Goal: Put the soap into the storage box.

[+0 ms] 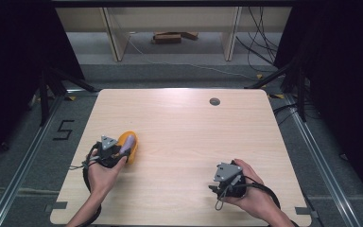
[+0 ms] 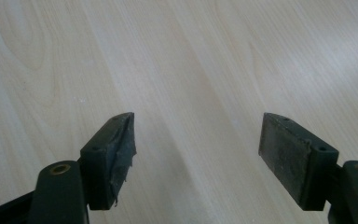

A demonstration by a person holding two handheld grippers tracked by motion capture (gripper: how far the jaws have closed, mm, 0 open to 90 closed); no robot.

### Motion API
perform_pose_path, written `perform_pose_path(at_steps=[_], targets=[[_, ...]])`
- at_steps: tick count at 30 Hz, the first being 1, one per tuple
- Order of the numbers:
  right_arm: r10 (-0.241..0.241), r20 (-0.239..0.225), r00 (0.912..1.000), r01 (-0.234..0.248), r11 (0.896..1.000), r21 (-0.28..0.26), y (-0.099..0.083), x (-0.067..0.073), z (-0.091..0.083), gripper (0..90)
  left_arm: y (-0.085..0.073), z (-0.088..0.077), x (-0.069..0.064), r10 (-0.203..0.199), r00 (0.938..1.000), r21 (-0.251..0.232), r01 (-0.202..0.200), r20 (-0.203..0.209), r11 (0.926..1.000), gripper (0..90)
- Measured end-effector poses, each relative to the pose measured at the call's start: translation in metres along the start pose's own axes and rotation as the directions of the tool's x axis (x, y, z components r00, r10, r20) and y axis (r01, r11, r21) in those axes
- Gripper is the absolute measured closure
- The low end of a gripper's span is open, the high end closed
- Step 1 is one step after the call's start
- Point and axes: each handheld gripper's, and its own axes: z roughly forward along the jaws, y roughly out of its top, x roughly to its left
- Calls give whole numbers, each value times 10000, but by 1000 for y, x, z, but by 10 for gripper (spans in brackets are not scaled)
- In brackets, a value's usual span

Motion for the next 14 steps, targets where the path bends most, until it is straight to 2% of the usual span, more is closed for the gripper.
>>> perform_pose_path(at_steps=[3,5,7,8,9,10,11,12,13,14], targets=[[38,26,10000,-38,10000,-15,-1,0,0,277,2,-10,1,268,9996,-352,-266,57,9990,453],[21,-103,9999,-21,10000,1,-1,0,0,276,-1,-20,2,387,9987,-813,-358,340,9960,389],[102,-27,9999,-102,9999,2,-2,0,-1,276,-9,-33,4,519,9975,-1272,-455,472,9908,347],[320,53,9995,-320,9995,58,-3,1,-1,276,-16,-39,6,457,9973,-1385,-372,583,9897,329],[267,-29,9996,-267,9996,86,-4,1,-1,277,-24,-45,8,337,9968,-1454,-228,726,9891,314],[410,42,9991,-411,9991,122,-5,1,-2,277,-33,-50,9,196,9963,-1484,-70,839,9889,310],[203,-50,9998,-202,9998,69,-6,0,-1,278,-41,-54,11,62,9957,-1344,63,927,9909,307],[202,-120,9997,-202,9998,26,-7,0,0,278,-48,-56,14,-163,9942,-1165,288,1067,9928,303],[233,-229,9995,-232,9997,38,-7,0,0,279,-53,-59,16,-359,9932,-1020,474,1110,9937,303],[519,-225,9984,-517,9986,78,-7,2,0,280,-57,-60,17,-522,9917,-902,629,1172,9939,304]])
